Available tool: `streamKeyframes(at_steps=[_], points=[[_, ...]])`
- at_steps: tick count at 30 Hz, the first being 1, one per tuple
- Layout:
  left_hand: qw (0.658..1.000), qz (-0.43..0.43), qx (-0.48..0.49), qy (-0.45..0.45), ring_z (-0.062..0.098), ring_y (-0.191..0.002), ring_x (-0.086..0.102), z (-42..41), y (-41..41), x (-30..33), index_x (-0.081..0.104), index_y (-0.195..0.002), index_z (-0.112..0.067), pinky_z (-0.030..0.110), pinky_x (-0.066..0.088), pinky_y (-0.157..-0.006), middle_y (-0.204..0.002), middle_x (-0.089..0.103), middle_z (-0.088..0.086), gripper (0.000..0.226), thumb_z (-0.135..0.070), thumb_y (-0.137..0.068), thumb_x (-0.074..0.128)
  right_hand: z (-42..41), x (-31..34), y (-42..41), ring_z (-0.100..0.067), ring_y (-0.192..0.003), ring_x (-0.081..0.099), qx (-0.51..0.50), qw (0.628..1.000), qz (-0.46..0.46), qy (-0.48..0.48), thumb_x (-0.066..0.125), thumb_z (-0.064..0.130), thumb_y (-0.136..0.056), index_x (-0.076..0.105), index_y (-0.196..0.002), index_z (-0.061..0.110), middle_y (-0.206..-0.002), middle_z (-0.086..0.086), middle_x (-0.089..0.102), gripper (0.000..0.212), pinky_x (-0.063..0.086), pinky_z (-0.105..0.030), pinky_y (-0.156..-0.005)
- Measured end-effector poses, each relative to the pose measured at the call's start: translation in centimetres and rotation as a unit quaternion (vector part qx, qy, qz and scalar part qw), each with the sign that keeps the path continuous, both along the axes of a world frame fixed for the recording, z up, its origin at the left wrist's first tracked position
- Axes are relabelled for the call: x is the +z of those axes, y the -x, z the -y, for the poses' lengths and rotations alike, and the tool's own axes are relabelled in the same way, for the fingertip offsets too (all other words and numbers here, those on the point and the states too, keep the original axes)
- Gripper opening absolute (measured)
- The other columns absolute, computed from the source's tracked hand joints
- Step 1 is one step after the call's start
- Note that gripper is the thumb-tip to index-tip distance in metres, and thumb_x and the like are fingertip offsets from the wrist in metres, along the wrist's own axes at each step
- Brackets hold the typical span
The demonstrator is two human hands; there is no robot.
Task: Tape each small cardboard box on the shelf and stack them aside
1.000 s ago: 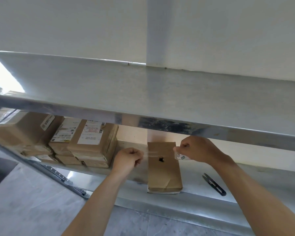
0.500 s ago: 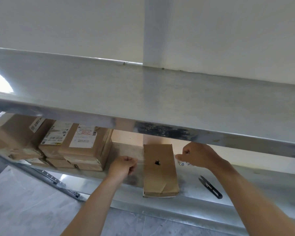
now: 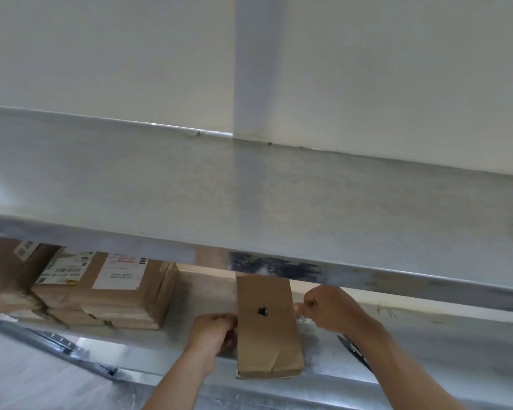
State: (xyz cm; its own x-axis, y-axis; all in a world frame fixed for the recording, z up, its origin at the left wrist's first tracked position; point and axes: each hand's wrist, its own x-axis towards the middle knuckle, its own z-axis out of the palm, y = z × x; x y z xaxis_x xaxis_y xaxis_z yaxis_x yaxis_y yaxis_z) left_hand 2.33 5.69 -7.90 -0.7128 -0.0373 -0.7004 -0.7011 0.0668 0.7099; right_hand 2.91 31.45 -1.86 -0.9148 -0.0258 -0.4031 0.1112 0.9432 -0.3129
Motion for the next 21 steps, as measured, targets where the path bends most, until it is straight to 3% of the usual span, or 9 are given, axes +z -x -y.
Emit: streamKeyframes(at_steps=[2, 5, 7, 9, 11, 13, 15, 18, 21], points=[[0.998, -0.03, -0.002, 0.05, 0.032, -0.079, 0.071, -0.1, -0.2, 0.2, 0.075, -0.093, -0.008, 0.05, 0.061, -0.08, -0.085, 0.076, 0.014, 0.009, -0.009, -0.085, 0.07, 0.0, 0.0, -0.1, -0.012, -0.067, 0.059, 0.001, 1.0, -0.006, 0.007, 0.053, 0.047, -0.098, 0.052, -0.059, 0.028, -0.058, 0.01, 0.053, 0.044, 0.053, -0.031, -0.077], [0.972, -0.138, -0.055, 0.179, 0.014, -0.076, 0.069, -1.3, -1.1, 2.9, 0.073, -0.085, -0.021, 0.028, 0.053, -0.063, -0.079, 0.074, -0.007, 0.018, -0.009, -0.09, 0.061, 0.0, 0.0, -0.3, -0.013, -0.068, 0.06, -0.002, 1.0, -0.015, 0.02, 0.054, 0.044, -0.098, 0.061, -0.066, 0.026, -0.063, 0.01, 0.057, 0.037, 0.056, -0.032, -0.078], [0.951, -0.178, -0.074, 0.244, 0.013, -0.073, 0.063, -2.3, -1.4, 3.6, 0.067, -0.086, -0.019, 0.019, 0.041, -0.052, -0.079, 0.068, -0.006, 0.02, -0.008, -0.093, 0.052, 0.0, 0.0, -0.3, -0.013, -0.066, 0.061, -0.005, 0.999, -0.02, 0.033, 0.056, 0.043, -0.097, 0.069, -0.071, 0.023, -0.065, 0.009, 0.061, 0.035, 0.056, -0.033, -0.077], [0.949, -0.185, -0.063, 0.25, 0.016, -0.071, 0.06, -3.8, -1.9, 4.2, 0.059, -0.093, -0.012, 0.024, 0.043, -0.053, -0.085, 0.064, 0.003, 0.01, -0.017, -0.097, 0.052, 0.0, -0.1, -0.4, -0.012, -0.064, 0.059, -0.006, 0.999, -0.026, 0.036, 0.056, 0.045, -0.097, 0.069, -0.07, 0.022, -0.061, 0.008, 0.06, 0.038, 0.055, -0.033, -0.074], [0.946, -0.173, -0.075, 0.262, 0.021, -0.087, 0.06, -5.6, -2.0, 4.1, 0.048, -0.107, -0.006, 0.03, 0.05, -0.068, -0.103, 0.057, 0.005, 0.043, -0.045, -0.093, 0.062, 0.0, -0.4, -0.5, -0.013, -0.063, 0.058, -0.008, 0.999, -0.036, 0.035, 0.057, 0.046, -0.096, 0.06, -0.059, 0.025, -0.057, 0.008, 0.055, 0.043, 0.053, -0.033, -0.071], [0.919, -0.161, -0.121, 0.339, 0.027, -0.109, 0.052, -7.1, -2.3, 3.8, 0.035, -0.123, -0.007, 0.033, 0.046, -0.084, -0.119, 0.045, 0.007, 0.084, -0.074, -0.08, 0.062, 0.0, -0.6, -0.6, -0.015, -0.064, 0.06, -0.011, 0.998, -0.044, 0.04, 0.057, 0.047, -0.095, 0.055, -0.055, 0.026, -0.057, 0.008, 0.054, 0.045, 0.053, -0.036, -0.07], [0.895, -0.151, -0.135, 0.397, 0.031, -0.118, 0.049, -7.8, -2.2, 3.8, 0.029, -0.129, -0.006, 0.035, 0.045, -0.092, -0.128, 0.042, 0.011, 0.096, -0.081, -0.076, 0.058, 0.0, -0.8, -0.7, -0.015, -0.064, 0.061, -0.013, 0.998, -0.05, 0.045, 0.056, 0.046, -0.094, 0.056, -0.056, 0.026, -0.058, 0.007, 0.055, 0.043, 0.054, -0.036, -0.069], [0.911, -0.151, -0.112, 0.367, 0.035, -0.122, 0.049, -7.5, -1.5, 3.3, 0.028, -0.132, -0.003, 0.041, 0.047, -0.096, -0.135, 0.042, 0.018, 0.083, -0.065, -0.087, 0.061, 0.0, -0.9, -0.8, -0.019, -0.063, 0.063, -0.019, 0.997, -0.058, 0.055, 0.057, 0.039, -0.092, 0.057, -0.055, 0.023, -0.058, 0.002, 0.058, 0.04, 0.052, -0.035, -0.065], [0.927, -0.172, -0.082, 0.323, 0.036, -0.113, 0.054, -6.5, -1.1, 2.6, 0.036, -0.125, -0.007, 0.046, 0.05, -0.092, -0.128, 0.048, 0.018, 0.053, -0.047, -0.098, 0.056, -0.2, -1.1, -0.8, -0.02, -0.061, 0.063, -0.031, 0.995, -0.063, 0.073, 0.06, 0.039, -0.092, 0.063, -0.058, 0.02, -0.061, -0.003, 0.063, 0.038, 0.053, -0.037, -0.063]])
